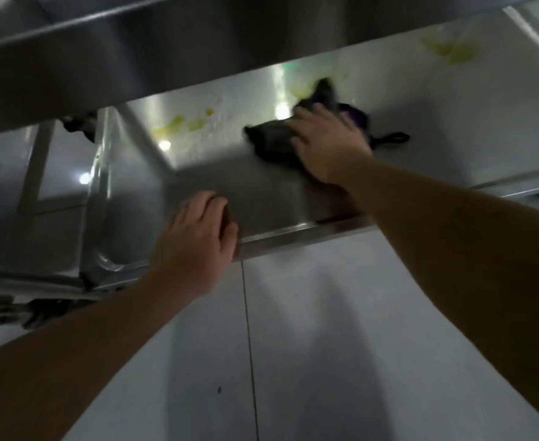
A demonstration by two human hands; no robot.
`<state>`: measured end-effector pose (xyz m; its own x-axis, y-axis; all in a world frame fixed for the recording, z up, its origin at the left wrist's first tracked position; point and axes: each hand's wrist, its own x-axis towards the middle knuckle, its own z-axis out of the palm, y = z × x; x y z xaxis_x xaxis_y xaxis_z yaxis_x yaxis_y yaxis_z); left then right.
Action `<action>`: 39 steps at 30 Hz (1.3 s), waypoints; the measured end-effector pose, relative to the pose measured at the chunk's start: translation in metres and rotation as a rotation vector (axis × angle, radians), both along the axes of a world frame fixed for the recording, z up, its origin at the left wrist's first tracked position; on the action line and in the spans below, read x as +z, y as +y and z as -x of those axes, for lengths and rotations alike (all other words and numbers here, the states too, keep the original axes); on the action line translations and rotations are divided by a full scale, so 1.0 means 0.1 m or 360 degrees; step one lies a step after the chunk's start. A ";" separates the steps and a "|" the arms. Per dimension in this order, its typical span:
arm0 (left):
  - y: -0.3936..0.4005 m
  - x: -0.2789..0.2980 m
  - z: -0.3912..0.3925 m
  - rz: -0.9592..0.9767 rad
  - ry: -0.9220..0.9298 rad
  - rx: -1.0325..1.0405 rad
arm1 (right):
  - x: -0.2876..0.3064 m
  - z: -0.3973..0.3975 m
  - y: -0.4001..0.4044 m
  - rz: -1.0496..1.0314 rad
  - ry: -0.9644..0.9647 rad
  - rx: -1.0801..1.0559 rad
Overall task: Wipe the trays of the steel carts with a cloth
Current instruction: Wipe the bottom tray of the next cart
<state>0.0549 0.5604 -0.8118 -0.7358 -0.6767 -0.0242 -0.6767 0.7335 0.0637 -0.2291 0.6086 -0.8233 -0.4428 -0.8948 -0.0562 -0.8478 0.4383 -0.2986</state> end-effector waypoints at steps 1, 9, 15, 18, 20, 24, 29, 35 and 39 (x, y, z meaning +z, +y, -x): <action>-0.14 0.00 -0.24 -0.0013 -0.0014 0.0112 | -0.01 0.11 0.10 0.0048 0.0008 -0.0247; -0.41 -0.11 -0.94 -0.0304 0.0020 0.0591 | -0.08 -0.17 -0.16 -0.0031 -0.0109 -0.1169; -0.39 -0.21 -0.94 -0.0077 -0.0226 0.0494 | -0.14 -1.53 -1.23 -0.0016 -0.0036 -0.0599; -0.39 -0.21 -0.93 -0.0096 -0.0131 0.0513 | -0.14 -2.22 -1.65 0.0011 -0.0045 0.0272; -0.40 -0.23 -0.94 -0.0089 -0.0088 0.0510 | -0.12 -2.37 -1.78 -0.0019 -0.0099 0.0634; -0.42 -0.29 -1.00 -0.0037 -0.0078 0.0498 | -0.12 -2.22 -1.72 0.0028 -0.0043 0.0618; -0.41 -0.32 -0.97 0.0025 -0.0033 0.0504 | -0.14 -1.55 -1.38 0.0055 -0.0177 -0.0692; -0.38 -0.25 -0.93 -0.0018 -0.0055 0.0512 | -0.03 -1.97 -1.71 -0.0095 -0.0247 -0.0621; -0.40 -0.28 -0.98 -0.0045 -0.0204 0.0469 | 0.00 -2.53 -1.91 -0.0032 -0.0137 0.0544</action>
